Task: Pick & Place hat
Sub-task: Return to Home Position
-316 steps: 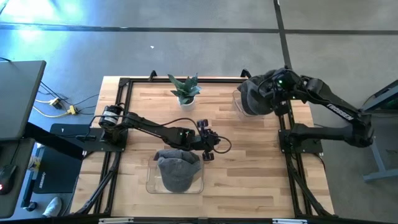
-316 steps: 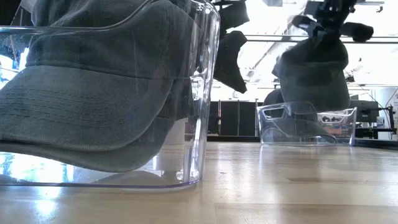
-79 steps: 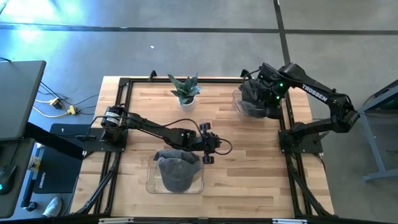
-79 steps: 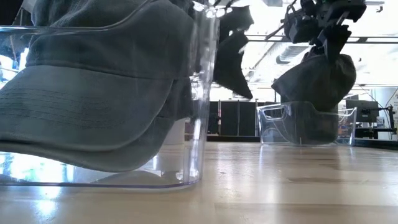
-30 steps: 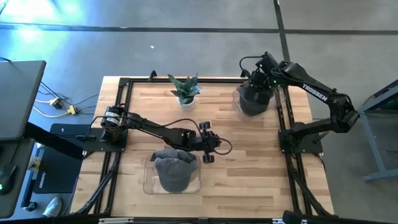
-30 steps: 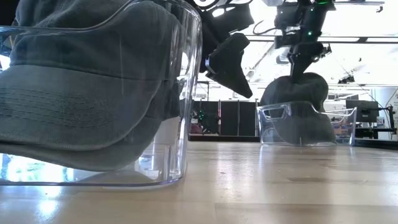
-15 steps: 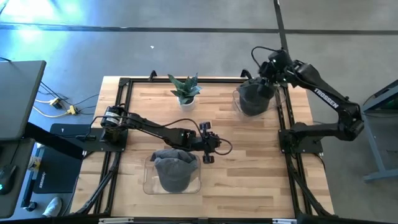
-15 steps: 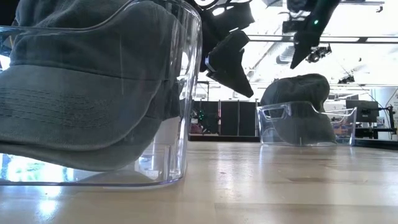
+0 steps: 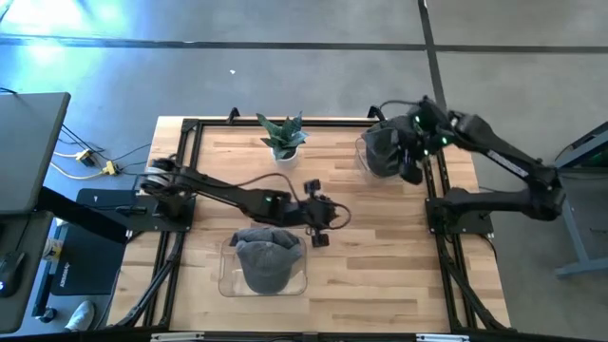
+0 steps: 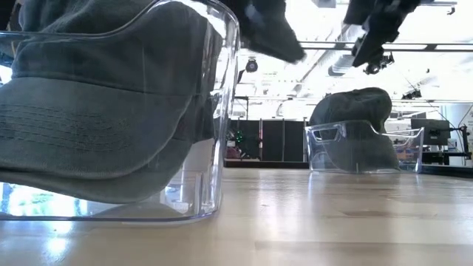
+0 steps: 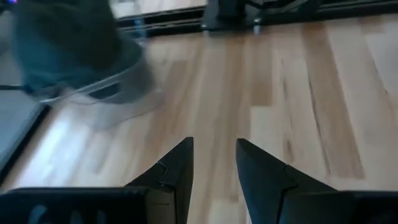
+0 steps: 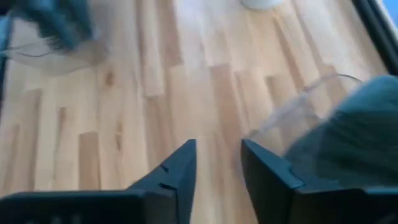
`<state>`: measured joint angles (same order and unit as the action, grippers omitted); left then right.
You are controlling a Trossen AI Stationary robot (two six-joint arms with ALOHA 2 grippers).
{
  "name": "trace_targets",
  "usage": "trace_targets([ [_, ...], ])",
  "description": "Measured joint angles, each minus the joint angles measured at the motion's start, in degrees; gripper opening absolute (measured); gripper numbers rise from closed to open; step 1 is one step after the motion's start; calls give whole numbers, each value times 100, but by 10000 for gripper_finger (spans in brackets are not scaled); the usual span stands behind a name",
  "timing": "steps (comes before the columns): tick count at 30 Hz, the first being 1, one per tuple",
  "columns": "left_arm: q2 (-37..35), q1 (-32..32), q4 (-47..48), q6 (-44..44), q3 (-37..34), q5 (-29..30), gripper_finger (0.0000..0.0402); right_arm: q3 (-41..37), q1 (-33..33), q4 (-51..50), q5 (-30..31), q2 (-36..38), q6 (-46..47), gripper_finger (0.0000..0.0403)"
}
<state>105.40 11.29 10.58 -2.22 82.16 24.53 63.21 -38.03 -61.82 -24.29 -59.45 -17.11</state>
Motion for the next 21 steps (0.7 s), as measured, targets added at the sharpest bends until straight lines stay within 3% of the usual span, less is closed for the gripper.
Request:
trace_targets([
  [5, -916, -29, 255, -3, -404, 278, 114, -1180, 691, 969, 15, 1313, 847, 59],
  [9, -1777, -222, 198, -113, -1047, -72, 114, -2215, 1203, 1974, -93, 2529, 1708, 9],
  [12, -2318, -411, 30, -393, -1719, -305, 114, -2886, 1544, 2948, -396, 3321, 2328, 9],
  [17, -3153, -697, -657, -636, -2919, -385, 111, -3750, 2069, 4167, -358, 4169, 2817, 4],
  [21, -3897, -923, -1387, -805, -3979, -495, 73, -4250, 2419, 4526, -223, 4638, 2757, 6],
])
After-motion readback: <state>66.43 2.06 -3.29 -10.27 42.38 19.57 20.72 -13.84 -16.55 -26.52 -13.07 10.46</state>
